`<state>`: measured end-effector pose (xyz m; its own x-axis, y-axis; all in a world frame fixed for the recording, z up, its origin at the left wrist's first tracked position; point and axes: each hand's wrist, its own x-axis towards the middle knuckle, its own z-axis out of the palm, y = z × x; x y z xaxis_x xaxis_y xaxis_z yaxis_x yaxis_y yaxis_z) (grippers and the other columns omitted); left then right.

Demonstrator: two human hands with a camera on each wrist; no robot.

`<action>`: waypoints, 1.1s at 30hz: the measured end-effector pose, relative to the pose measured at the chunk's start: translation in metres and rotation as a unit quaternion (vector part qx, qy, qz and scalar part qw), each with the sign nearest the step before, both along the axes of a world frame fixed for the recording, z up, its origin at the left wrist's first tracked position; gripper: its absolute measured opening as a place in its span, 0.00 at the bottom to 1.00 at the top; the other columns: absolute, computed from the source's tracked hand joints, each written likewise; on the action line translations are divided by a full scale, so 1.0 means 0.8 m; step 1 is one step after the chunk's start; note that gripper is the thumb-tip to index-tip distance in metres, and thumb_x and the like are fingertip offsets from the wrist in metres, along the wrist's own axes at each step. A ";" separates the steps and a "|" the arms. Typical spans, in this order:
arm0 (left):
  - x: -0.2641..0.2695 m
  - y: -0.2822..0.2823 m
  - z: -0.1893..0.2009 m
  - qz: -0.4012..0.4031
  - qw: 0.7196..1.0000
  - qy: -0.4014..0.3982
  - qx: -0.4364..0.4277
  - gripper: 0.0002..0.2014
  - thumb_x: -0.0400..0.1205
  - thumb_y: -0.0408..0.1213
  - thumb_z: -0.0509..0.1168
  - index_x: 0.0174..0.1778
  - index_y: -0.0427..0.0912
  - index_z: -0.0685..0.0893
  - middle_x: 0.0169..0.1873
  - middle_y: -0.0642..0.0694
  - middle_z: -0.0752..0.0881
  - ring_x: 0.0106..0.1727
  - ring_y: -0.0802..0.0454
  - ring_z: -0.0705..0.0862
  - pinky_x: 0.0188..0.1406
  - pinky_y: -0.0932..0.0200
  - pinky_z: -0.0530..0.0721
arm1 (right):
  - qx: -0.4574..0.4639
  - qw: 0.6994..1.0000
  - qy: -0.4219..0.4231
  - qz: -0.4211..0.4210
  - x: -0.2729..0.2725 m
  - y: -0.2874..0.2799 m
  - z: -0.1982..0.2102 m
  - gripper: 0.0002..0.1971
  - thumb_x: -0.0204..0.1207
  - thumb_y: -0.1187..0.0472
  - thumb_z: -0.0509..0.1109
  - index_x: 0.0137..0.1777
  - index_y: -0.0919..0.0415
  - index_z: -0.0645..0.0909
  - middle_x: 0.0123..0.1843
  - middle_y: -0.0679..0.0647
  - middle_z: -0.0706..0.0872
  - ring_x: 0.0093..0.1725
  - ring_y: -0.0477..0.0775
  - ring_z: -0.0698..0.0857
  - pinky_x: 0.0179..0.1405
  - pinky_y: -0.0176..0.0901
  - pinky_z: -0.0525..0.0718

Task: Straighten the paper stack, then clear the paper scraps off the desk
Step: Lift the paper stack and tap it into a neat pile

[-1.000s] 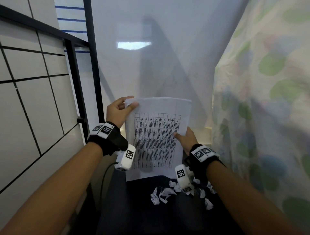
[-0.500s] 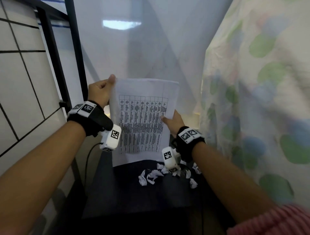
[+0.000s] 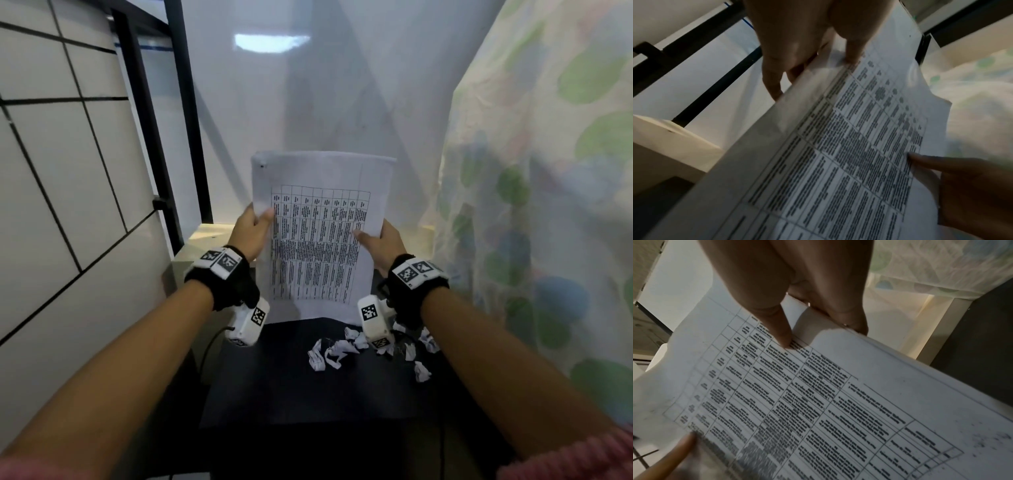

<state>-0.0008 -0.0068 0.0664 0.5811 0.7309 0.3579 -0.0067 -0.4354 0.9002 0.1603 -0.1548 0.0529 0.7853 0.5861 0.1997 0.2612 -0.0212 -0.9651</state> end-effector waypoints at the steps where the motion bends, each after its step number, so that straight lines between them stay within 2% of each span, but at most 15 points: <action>1: 0.001 -0.004 0.001 0.000 1.000 -0.011 0.000 0.19 0.88 0.37 0.53 0.74 0.35 0.70 0.70 0.38 0.78 0.73 0.46 0.75 0.66 0.64 0.69 | 0.004 1.000 -0.002 0.000 -0.001 0.000 0.000 0.22 0.77 0.67 0.69 0.71 0.69 0.73 0.68 0.65 0.82 0.66 0.63 0.82 0.69 0.57 0.79; 3: 0.003 -0.005 0.007 0.004 0.999 -0.036 -0.007 0.20 0.88 0.36 0.52 0.76 0.35 0.67 0.72 0.40 0.76 0.75 0.47 0.73 0.72 0.60 0.68 | 0.016 1.000 -0.010 -0.003 -0.001 0.000 0.003 0.22 0.78 0.67 0.68 0.71 0.70 0.73 0.65 0.63 0.83 0.62 0.59 0.82 0.65 0.52 0.81; 5: 0.005 -0.004 0.010 0.018 0.999 -0.036 -0.014 0.20 0.88 0.37 0.53 0.76 0.34 0.65 0.68 0.41 0.78 0.71 0.48 0.75 0.74 0.54 0.70 | 0.021 1.000 -0.018 -0.002 0.002 0.000 0.004 0.21 0.78 0.67 0.68 0.71 0.70 0.73 0.61 0.60 0.82 0.58 0.56 0.81 0.60 0.49 0.80; 7: 0.004 -0.007 0.003 0.028 0.999 -0.026 -0.034 0.19 0.88 0.36 0.53 0.73 0.32 0.64 0.57 0.41 0.78 0.62 0.48 0.76 0.71 0.50 0.73 | 0.015 1.000 -0.016 -0.004 0.005 0.001 -0.003 0.21 0.77 0.67 0.69 0.70 0.70 0.74 0.62 0.61 0.83 0.59 0.58 0.82 0.63 0.51 0.81; 9: 0.002 -0.011 -0.008 0.021 0.997 -0.018 -0.066 0.18 0.87 0.35 0.53 0.72 0.32 0.63 0.54 0.42 0.76 0.59 0.49 0.75 0.70 0.46 0.73 | 0.003 1.000 -0.001 -0.003 0.007 0.005 -0.013 0.23 0.75 0.68 0.72 0.69 0.69 0.74 0.65 0.65 0.83 0.63 0.63 0.83 0.67 0.58 0.80; 12: 0.000 -0.010 -0.019 0.015 0.997 0.005 -0.077 0.18 0.87 0.34 0.53 0.73 0.33 0.63 0.58 0.44 0.75 0.62 0.51 0.73 0.65 0.54 0.71 | -0.006 1.000 0.004 -0.002 0.008 0.009 -0.021 0.25 0.72 0.68 0.74 0.69 0.69 0.74 0.64 0.64 0.84 0.64 0.63 0.83 0.68 0.59 0.80; 14: 0.000 -0.009 -0.014 0.013 0.997 0.014 -0.076 0.18 0.87 0.34 0.53 0.72 0.34 0.63 0.57 0.45 0.75 0.62 0.49 0.74 0.63 0.55 0.71 | 0.003 1.000 0.021 -0.005 0.011 0.009 -0.017 0.24 0.71 0.71 0.74 0.68 0.68 0.74 0.63 0.62 0.84 0.63 0.63 0.83 0.69 0.60 0.79; 19: 0.004 -0.007 0.001 0.013 0.998 -0.003 -0.068 0.17 0.86 0.32 0.55 0.70 0.31 0.64 0.54 0.44 0.75 0.58 0.49 0.75 0.58 0.58 0.71 | -0.030 0.999 0.011 0.000 0.019 0.007 -0.003 0.21 0.74 0.75 0.65 0.68 0.68 0.73 0.63 0.66 0.83 0.63 0.66 0.83 0.65 0.65 0.81; 21: 0.004 -0.002 0.002 0.012 0.998 0.006 -0.060 0.18 0.87 0.33 0.54 0.71 0.33 0.64 0.56 0.44 0.75 0.59 0.50 0.74 0.61 0.56 0.71 | -0.060 0.998 0.010 0.001 0.021 0.001 0.001 0.20 0.77 0.74 0.62 0.69 0.69 0.70 0.59 0.65 0.82 0.59 0.64 0.83 0.64 0.61 0.81; 22: 0.005 0.002 0.000 0.009 0.998 0.009 -0.057 0.18 0.87 0.33 0.54 0.72 0.34 0.63 0.57 0.45 0.75 0.60 0.50 0.74 0.64 0.54 0.72 | -0.071 0.997 0.020 0.005 0.023 -0.007 0.002 0.20 0.78 0.74 0.61 0.69 0.68 0.68 0.55 0.64 0.81 0.54 0.61 0.82 0.60 0.58 0.82; 25: 0.005 0.012 -0.004 0.002 0.998 0.019 -0.053 0.18 0.86 0.34 0.56 0.72 0.35 0.63 0.58 0.44 0.75 0.63 0.45 0.76 0.71 0.46 0.73 | -0.099 0.994 0.057 -0.003 0.036 -0.045 0.003 0.15 0.80 0.71 0.60 0.64 0.55 0.70 0.42 0.55 0.78 0.38 0.51 0.77 0.39 0.47 0.77; 27: 0.005 0.017 -0.007 0.004 0.999 0.019 -0.048 0.19 0.86 0.34 0.56 0.72 0.34 0.63 0.58 0.43 0.76 0.66 0.43 0.76 0.73 0.42 0.72 | -0.131 0.989 0.064 -0.028 0.051 -0.083 -0.004 0.15 0.80 0.68 0.60 0.62 0.51 0.71 0.40 0.54 0.76 0.38 0.51 0.75 0.41 0.45 0.73; 30: 0.009 0.024 -0.016 0.002 0.999 0.026 -0.040 0.20 0.86 0.36 0.57 0.73 0.34 0.66 0.65 0.41 0.78 0.68 0.44 0.77 0.75 0.41 0.71 | -0.188 0.978 0.057 -0.075 0.076 -0.149 -0.025 0.16 0.79 0.68 0.60 0.66 0.59 0.75 0.36 0.54 0.76 0.33 0.50 0.73 0.32 0.40 0.69; 32: 0.011 0.024 -0.018 -0.001 0.999 0.022 -0.037 0.20 0.85 0.37 0.58 0.72 0.35 0.68 0.66 0.40 0.79 0.68 0.44 0.77 0.74 0.40 0.72 | -0.281 0.953 0.001 -0.113 0.083 -0.189 -0.041 0.14 0.77 0.69 0.65 0.62 0.64 0.79 0.35 0.52 0.77 0.33 0.49 0.75 0.28 0.36 0.69; 33: 0.012 0.022 -0.018 0.002 0.999 0.021 -0.039 0.20 0.85 0.37 0.58 0.72 0.34 0.68 0.66 0.40 0.79 0.68 0.44 0.77 0.74 0.41 0.72 | -0.325 0.936 -0.031 -0.130 0.086 -0.205 -0.051 0.13 0.75 0.69 0.68 0.59 0.64 0.81 0.38 0.53 0.80 0.37 0.51 0.79 0.29 0.35 0.74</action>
